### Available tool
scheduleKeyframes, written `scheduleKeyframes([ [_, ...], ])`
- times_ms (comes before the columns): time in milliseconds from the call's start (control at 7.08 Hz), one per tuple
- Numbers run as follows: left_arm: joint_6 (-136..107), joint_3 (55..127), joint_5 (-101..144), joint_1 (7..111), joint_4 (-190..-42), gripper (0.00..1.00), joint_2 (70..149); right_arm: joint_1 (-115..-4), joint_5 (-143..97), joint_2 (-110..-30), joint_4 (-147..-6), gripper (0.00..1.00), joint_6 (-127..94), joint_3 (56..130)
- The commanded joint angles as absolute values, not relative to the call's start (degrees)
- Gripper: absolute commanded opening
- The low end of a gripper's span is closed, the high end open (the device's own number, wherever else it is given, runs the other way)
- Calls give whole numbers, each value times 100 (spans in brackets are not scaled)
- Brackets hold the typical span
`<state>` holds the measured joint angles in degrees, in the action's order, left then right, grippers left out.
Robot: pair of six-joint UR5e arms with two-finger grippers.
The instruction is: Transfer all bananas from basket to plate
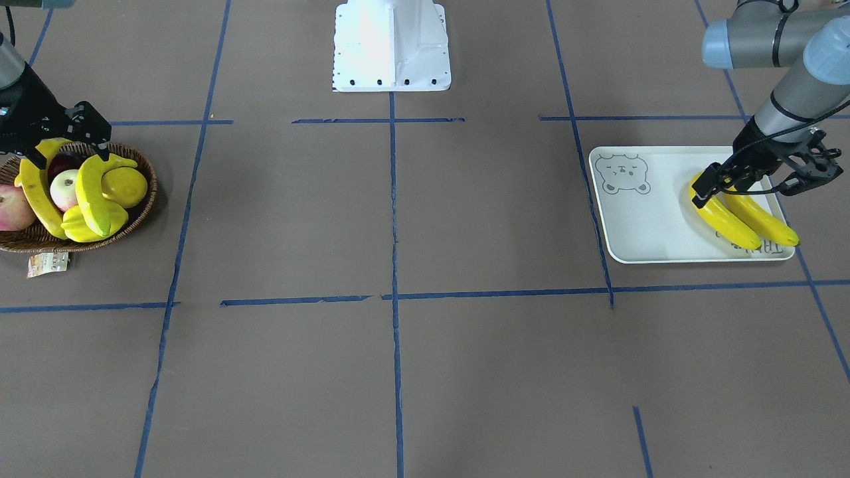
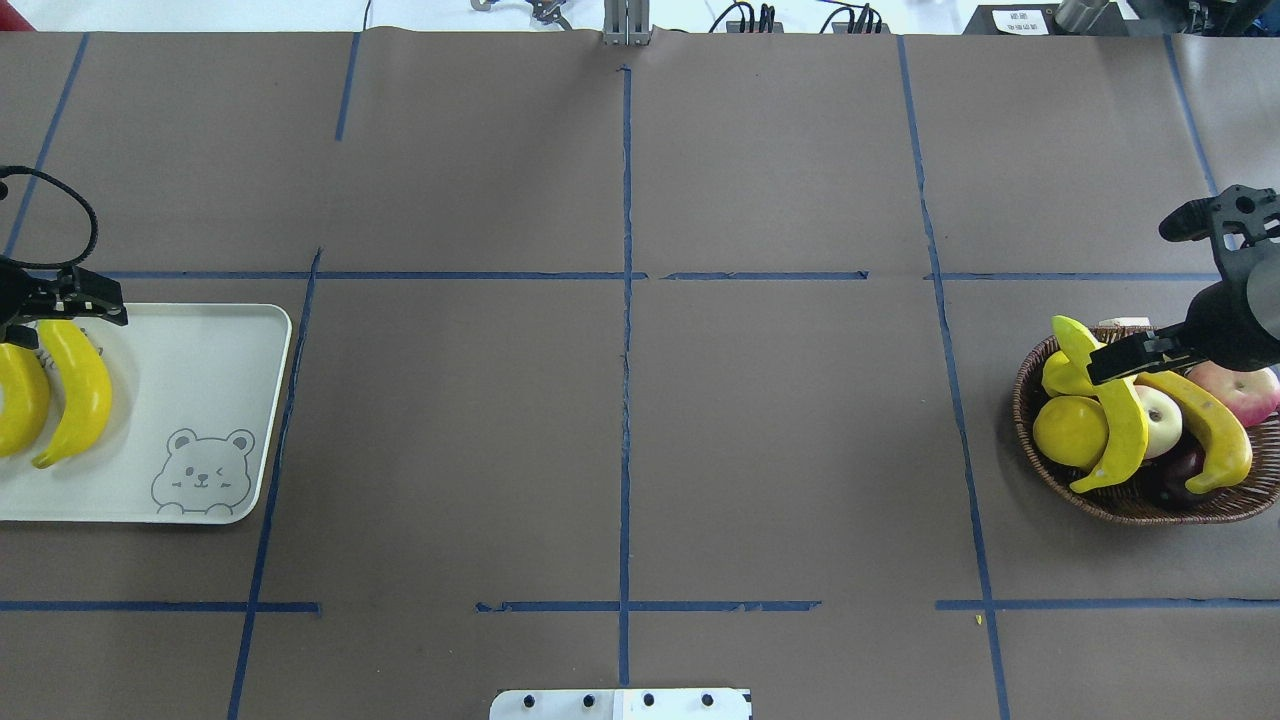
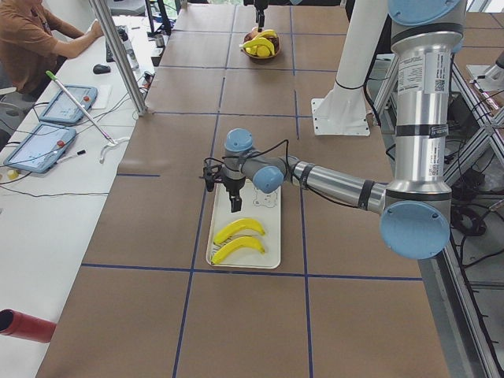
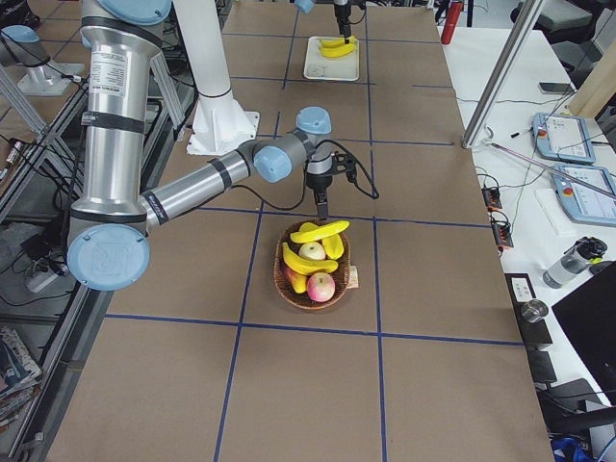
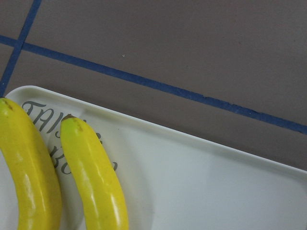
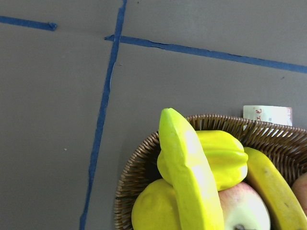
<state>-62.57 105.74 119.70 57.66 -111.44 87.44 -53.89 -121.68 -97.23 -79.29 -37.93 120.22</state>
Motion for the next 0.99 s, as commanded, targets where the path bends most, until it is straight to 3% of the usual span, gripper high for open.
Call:
scheduleKeyframes([
  [0, -6258, 10617, 11979, 5774, -11083, 100, 8798, -5431, -12524, -9835, -7559, 100, -3814, 11769],
  [707, -6267, 10626, 11979, 5774, -11083, 100, 8807, -5405, -12551, -9817, -7541, 98, -3797, 11197],
  [848, -6267, 10626, 11979, 5774, -11083, 100, 8807, -5397, -12559, -9817, -7541, 93, -3814, 11197],
])
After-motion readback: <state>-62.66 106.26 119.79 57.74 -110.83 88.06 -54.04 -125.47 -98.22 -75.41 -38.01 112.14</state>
